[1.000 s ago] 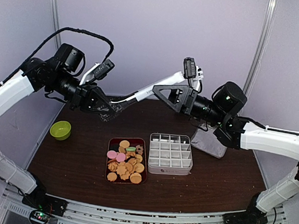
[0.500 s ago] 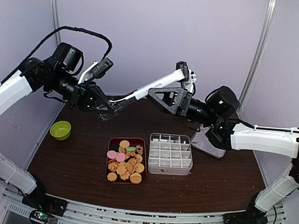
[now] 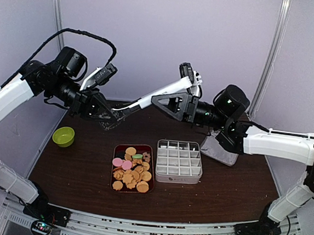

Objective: Pack the cookies
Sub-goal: Pass from the left arm to the right

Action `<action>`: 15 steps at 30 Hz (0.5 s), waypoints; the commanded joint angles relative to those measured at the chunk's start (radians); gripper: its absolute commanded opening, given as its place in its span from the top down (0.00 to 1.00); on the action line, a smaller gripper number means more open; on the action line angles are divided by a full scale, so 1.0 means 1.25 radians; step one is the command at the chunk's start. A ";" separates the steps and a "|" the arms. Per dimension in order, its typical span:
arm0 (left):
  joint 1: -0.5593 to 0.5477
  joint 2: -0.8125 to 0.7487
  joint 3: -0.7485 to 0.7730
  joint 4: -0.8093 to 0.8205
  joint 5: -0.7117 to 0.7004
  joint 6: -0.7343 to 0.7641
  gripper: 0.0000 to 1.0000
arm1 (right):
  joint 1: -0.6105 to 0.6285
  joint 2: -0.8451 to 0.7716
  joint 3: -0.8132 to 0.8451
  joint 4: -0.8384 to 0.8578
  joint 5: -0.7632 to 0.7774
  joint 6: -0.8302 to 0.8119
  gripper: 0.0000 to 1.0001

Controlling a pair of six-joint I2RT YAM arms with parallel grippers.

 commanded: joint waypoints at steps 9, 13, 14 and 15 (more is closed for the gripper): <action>-0.001 -0.015 0.002 -0.009 0.009 0.049 1.00 | -0.009 -0.079 0.013 -0.051 -0.029 -0.041 0.41; -0.001 -0.017 -0.002 -0.021 -0.002 0.063 1.00 | -0.009 -0.095 0.010 -0.063 -0.036 -0.048 0.42; -0.001 -0.017 -0.004 -0.021 -0.004 0.064 1.00 | -0.009 -0.099 0.011 -0.073 -0.035 -0.056 0.43; -0.001 -0.017 -0.004 -0.021 -0.006 0.065 1.00 | -0.009 -0.104 0.012 -0.086 -0.033 -0.064 0.43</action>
